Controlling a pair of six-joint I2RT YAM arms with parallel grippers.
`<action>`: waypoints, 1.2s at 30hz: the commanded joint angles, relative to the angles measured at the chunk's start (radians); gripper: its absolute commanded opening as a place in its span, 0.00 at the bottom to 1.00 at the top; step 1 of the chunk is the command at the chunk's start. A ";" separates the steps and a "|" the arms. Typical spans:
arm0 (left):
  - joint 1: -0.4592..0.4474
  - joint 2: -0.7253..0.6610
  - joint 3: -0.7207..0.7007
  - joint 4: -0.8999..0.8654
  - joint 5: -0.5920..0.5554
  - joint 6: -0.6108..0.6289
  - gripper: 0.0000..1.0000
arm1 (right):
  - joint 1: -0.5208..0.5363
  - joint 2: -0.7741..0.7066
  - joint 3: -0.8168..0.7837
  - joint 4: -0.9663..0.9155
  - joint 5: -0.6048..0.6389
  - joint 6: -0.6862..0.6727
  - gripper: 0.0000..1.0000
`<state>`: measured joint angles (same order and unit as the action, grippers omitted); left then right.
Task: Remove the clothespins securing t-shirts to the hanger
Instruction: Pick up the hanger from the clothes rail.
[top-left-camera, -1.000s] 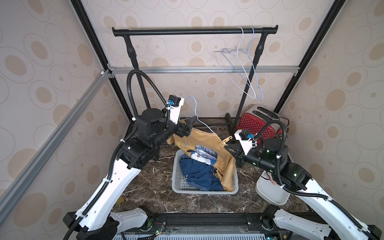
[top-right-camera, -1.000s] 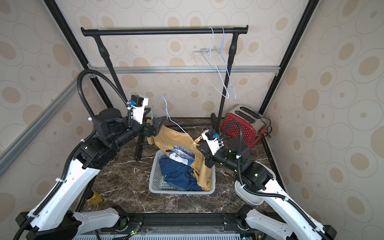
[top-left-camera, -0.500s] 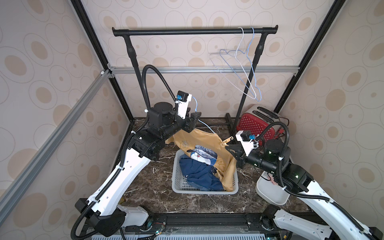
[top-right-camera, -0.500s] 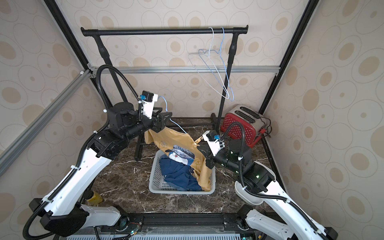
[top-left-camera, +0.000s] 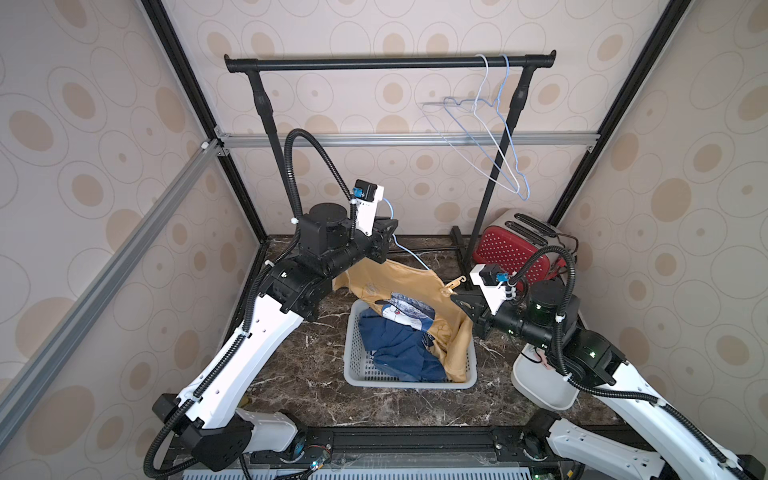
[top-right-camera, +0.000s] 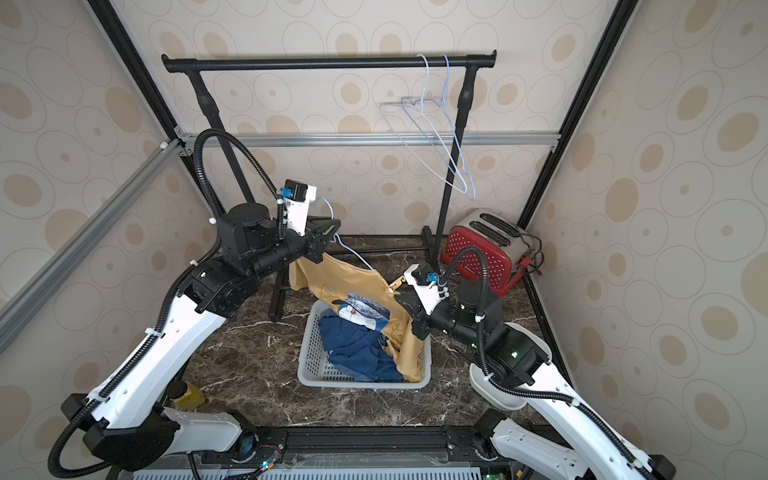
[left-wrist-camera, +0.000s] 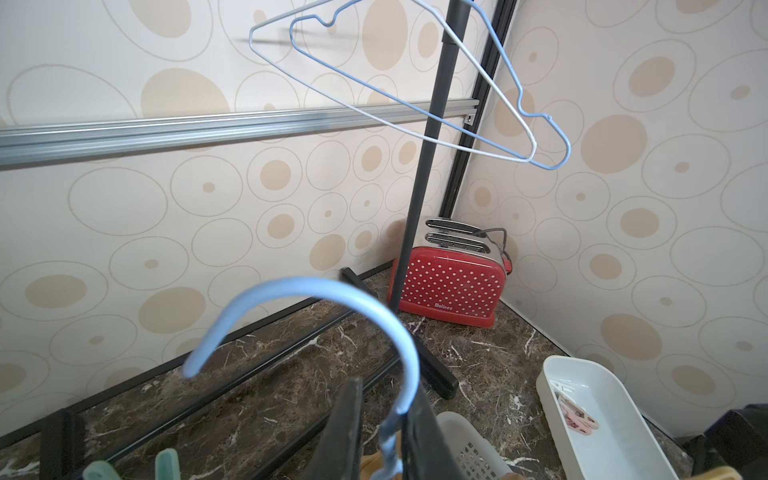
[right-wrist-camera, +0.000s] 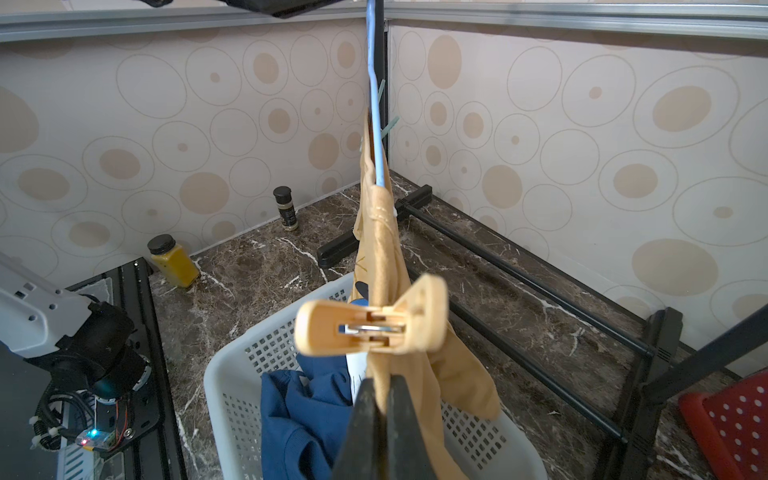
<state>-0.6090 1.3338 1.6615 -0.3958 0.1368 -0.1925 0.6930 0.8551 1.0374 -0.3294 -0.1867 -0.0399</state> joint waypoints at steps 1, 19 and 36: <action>0.000 -0.002 0.034 0.034 0.014 -0.022 0.12 | 0.004 -0.014 -0.001 0.023 -0.008 -0.022 0.00; 0.000 -0.035 -0.045 0.061 0.020 0.009 0.03 | 0.005 0.008 0.147 -0.269 0.020 -0.043 0.79; -0.001 -0.038 -0.077 0.086 0.056 0.008 0.02 | -0.011 0.338 0.763 -0.974 0.208 -0.220 0.90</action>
<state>-0.6090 1.3254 1.5761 -0.3672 0.1753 -0.1905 0.6888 1.1778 1.7470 -1.1343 -0.0101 -0.1944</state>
